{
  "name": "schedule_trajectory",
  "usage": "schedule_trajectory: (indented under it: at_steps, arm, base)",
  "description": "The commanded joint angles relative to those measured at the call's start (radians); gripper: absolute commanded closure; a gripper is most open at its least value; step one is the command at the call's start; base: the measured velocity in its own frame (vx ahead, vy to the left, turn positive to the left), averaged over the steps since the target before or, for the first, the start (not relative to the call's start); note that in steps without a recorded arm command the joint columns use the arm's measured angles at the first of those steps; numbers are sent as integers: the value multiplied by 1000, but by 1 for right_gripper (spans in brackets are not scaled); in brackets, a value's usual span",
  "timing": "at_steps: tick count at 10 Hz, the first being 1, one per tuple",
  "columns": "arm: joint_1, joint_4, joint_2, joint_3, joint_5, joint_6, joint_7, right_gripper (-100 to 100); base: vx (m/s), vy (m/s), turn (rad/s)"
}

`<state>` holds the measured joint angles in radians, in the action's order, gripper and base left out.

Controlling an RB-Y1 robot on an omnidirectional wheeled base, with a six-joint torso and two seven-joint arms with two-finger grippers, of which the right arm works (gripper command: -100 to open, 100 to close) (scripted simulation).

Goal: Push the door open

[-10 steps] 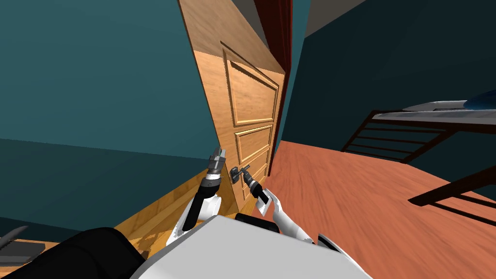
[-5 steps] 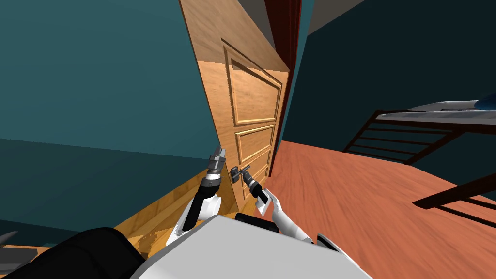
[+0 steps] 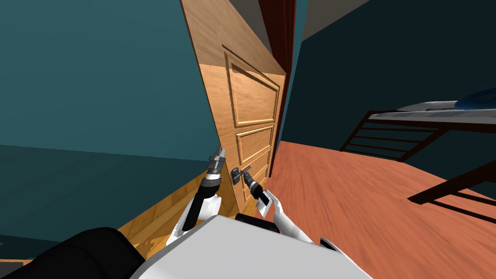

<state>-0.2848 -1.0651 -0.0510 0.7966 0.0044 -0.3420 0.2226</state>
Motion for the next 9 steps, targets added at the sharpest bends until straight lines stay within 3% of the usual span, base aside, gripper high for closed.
schedule_trajectory:
  at_steps: [1,9]
  arm:
    - [5,-6,-6,-15,12,-1,2,100]
    - [94,-79,-29,-75,105,21,23,100]
  base:
    - [89,143,-96]
    - [114,202,-128]
